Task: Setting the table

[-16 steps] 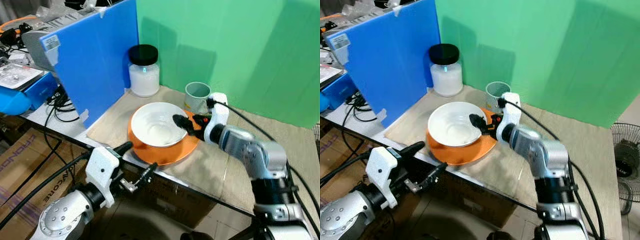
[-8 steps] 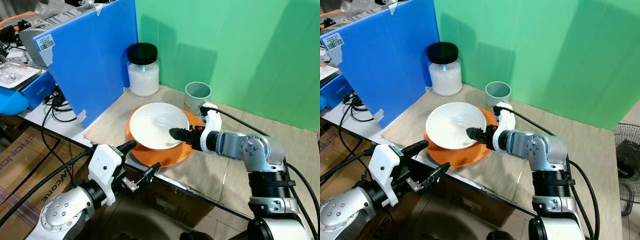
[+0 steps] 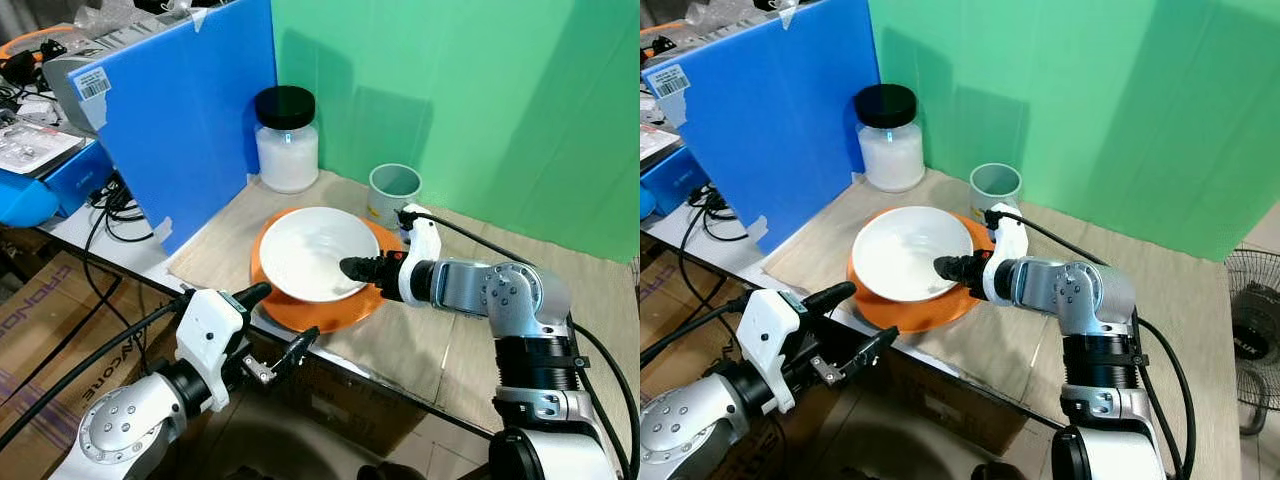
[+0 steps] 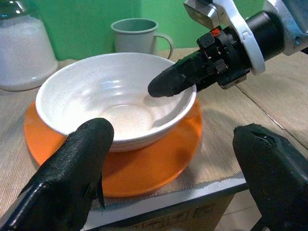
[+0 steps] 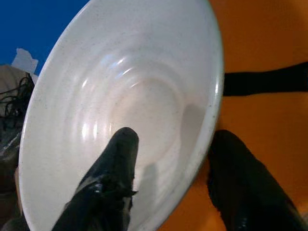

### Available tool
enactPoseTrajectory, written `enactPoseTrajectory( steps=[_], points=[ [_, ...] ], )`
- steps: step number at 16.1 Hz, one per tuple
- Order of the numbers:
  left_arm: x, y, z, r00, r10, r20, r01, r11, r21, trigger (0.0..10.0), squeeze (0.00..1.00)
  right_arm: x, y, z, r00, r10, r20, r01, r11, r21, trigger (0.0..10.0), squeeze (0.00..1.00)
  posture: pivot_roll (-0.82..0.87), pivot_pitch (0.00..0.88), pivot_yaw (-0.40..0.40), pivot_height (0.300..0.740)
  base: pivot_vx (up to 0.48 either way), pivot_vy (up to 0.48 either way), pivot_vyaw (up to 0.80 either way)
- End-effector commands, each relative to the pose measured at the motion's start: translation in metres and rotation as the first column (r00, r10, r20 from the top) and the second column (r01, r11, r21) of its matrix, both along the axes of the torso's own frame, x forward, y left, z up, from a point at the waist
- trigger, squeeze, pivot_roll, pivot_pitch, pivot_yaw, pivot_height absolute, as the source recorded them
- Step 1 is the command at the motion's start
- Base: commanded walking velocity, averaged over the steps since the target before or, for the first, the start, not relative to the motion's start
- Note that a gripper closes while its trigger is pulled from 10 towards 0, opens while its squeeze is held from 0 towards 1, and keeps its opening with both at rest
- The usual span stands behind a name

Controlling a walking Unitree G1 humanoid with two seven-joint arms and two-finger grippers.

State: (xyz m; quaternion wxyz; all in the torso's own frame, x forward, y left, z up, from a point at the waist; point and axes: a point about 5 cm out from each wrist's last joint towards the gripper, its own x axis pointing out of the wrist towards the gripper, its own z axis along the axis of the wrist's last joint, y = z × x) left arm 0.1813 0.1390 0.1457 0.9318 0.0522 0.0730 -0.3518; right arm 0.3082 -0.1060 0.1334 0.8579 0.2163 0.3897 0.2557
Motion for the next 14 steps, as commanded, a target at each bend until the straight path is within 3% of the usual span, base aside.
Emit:
enactPoseTrajectory(
  steps=[1, 10, 14],
  points=[
    [0.001, 0.001, -0.002, 1.000, -0.001, -0.012, 0.001, 1.000, 0.012, 10.0, 0.00, 0.001, 0.000, 0.002, 1.000, -0.002, -0.006, 0.002, 1.000, -0.007, 0.0, 0.00, -0.07, 0.031, 0.007, 0.740, 0.000, 0.000, 0.00],
    [0.001, 0.001, -0.003, 1.000, -0.004, -0.008, 0.004, 1.000, 0.022, 10.0, 0.00, -0.004, 0.001, -0.002, 0.999, -0.035, 0.003, 0.035, 0.999, 0.022, 0.0, 0.00, -0.07, 0.013, 0.010, 0.740, 0.000, 0.000, 0.00],
    [0.003, 0.003, -0.002, 1.000, 0.001, -0.003, -0.001, 1.000, 0.031, 10.0, 0.00, -0.003, 0.004, 0.008, 0.996, -0.045, 0.078, 0.035, 0.992, 0.117, 0.0, 0.00, -0.06, 0.015, 0.016, 0.740, 0.000, 0.000, 0.00]
  ],
)
